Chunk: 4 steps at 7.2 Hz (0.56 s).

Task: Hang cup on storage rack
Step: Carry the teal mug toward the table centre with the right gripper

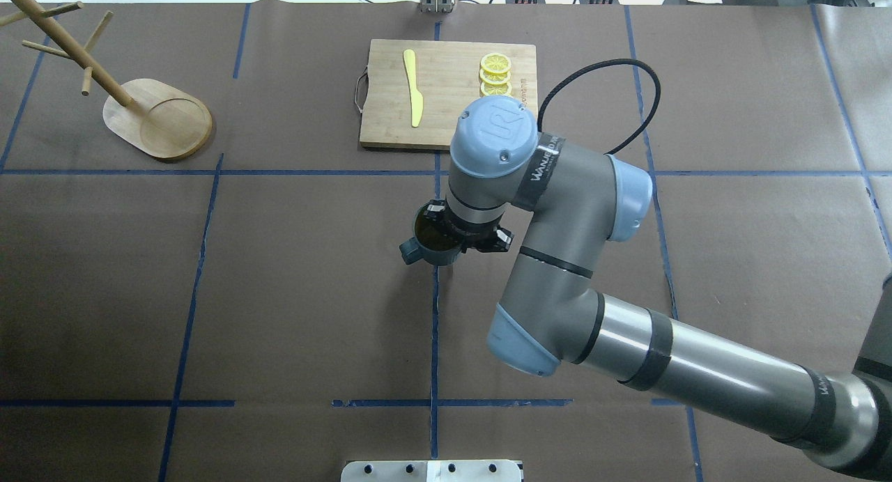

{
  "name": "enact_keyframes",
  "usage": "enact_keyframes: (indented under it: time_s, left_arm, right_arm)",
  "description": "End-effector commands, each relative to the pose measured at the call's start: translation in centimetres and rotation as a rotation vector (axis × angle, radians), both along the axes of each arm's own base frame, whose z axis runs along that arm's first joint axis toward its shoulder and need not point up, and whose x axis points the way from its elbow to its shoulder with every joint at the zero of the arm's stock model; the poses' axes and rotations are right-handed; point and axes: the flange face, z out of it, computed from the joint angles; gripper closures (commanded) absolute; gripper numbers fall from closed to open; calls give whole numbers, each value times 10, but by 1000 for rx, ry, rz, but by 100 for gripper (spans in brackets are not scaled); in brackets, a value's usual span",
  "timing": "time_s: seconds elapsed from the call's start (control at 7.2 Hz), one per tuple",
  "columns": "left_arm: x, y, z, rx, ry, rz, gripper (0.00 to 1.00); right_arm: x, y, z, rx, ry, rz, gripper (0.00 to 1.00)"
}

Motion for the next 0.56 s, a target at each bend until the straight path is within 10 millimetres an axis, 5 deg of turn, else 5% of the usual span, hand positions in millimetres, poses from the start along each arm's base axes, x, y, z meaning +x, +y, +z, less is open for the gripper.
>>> enact_keyframes:
  time_s: [0.0, 0.14, 0.28, 0.42]
  left_arm:
    - [0, 1, 1, -3, 0, 0, 0]
    - [1, 1, 1, -4, 0, 2, 0]
    - [1, 1, 1, -4, 0, 2, 0]
    - [0, 1, 1, -3, 0, 0, 0]
  right_arm:
    - [-31, 11, -3, -39, 23, -1, 87]
    - [-32, 10, 1, -30, 31, -4, 84]
    - [-32, 10, 4, -23, 34, -10, 33]
    - [-31, 8, 6, -3, 44, 2, 0]
